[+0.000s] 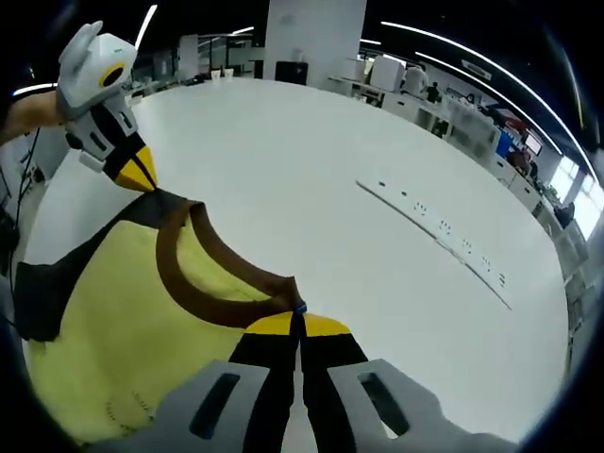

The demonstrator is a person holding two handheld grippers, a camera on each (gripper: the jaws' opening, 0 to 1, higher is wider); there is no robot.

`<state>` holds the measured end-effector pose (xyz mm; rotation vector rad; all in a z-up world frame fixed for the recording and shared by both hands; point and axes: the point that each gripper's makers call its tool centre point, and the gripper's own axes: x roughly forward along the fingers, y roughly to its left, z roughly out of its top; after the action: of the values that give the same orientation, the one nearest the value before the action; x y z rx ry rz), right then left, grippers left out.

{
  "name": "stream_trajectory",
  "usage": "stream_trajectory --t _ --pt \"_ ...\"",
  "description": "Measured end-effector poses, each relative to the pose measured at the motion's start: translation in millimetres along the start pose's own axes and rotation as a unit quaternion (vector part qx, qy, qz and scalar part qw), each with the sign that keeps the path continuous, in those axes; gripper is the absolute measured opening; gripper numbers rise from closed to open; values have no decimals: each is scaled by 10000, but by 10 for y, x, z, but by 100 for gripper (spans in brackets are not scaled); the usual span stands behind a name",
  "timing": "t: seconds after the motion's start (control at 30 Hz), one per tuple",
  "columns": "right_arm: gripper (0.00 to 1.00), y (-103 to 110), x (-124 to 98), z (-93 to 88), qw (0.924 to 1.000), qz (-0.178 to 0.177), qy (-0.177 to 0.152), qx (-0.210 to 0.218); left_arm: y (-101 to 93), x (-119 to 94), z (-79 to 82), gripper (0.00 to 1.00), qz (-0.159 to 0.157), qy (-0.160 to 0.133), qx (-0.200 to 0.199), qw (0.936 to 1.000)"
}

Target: Fold the garment on the visible template until the final outline fits inside the template.

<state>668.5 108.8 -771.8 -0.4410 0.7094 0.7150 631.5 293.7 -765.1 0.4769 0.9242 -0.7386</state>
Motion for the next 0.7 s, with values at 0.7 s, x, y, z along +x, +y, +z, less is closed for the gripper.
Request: stream_trajectory --t 0.7 --pt "2 -3 34 -8 9992 64 -75 399 -19 115 -74 0 -132 152 -53 9998"
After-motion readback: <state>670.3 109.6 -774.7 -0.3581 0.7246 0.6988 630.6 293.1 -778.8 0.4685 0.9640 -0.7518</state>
